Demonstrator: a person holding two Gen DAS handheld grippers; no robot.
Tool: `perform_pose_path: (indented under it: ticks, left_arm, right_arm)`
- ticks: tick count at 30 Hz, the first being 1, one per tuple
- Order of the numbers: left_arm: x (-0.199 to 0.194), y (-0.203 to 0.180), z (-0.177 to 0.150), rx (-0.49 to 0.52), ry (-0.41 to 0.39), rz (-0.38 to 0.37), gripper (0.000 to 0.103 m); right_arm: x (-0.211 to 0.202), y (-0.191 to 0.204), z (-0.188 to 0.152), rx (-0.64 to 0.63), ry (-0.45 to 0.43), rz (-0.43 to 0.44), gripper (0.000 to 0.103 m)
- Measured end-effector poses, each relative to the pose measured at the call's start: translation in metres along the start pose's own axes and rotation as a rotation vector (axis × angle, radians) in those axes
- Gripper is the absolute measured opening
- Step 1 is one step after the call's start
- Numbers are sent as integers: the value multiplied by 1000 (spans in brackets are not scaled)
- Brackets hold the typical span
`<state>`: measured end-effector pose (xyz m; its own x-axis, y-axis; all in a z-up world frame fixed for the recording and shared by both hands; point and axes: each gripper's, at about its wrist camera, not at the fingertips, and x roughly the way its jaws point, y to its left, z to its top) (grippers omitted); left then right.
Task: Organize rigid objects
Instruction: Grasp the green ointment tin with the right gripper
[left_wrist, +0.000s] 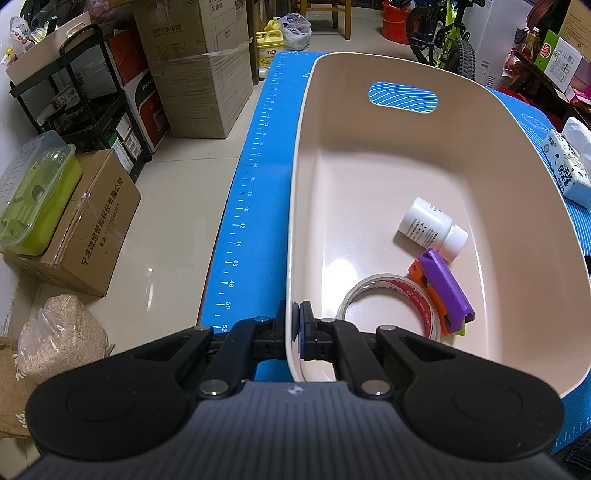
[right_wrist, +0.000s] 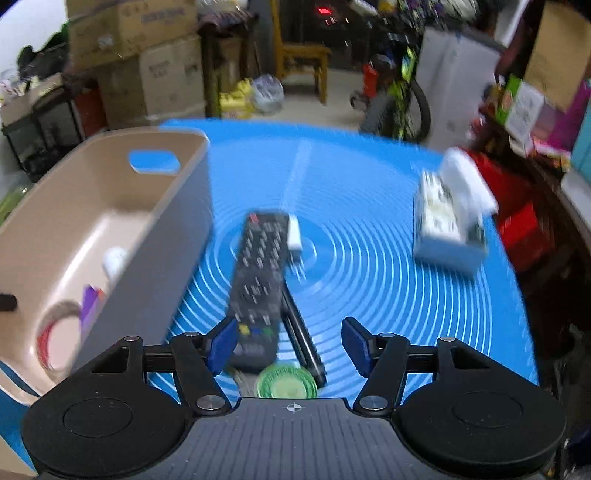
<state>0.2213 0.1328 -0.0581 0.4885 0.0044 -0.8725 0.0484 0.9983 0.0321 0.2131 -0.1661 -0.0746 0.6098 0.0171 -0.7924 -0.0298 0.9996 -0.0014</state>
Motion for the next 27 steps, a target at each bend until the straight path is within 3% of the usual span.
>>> perform_pose_path:
  ticks: [15, 18, 21, 27]
  left_arm:
    - [0, 0, 0, 0, 0, 0, 6]
    - [0, 0, 0, 0, 0, 0, 6]
    - [0, 0, 0, 0, 0, 0, 6]
    - [0, 0, 0, 1, 0, 0, 6]
  right_arm:
    - [53, -12, -31, 64, 168, 68, 70]
    - [57, -13, -34, 79, 180, 78, 68]
    - [56, -14, -34, 84, 173, 85, 55]
    - [51, -10, -36, 65, 160, 65, 54]
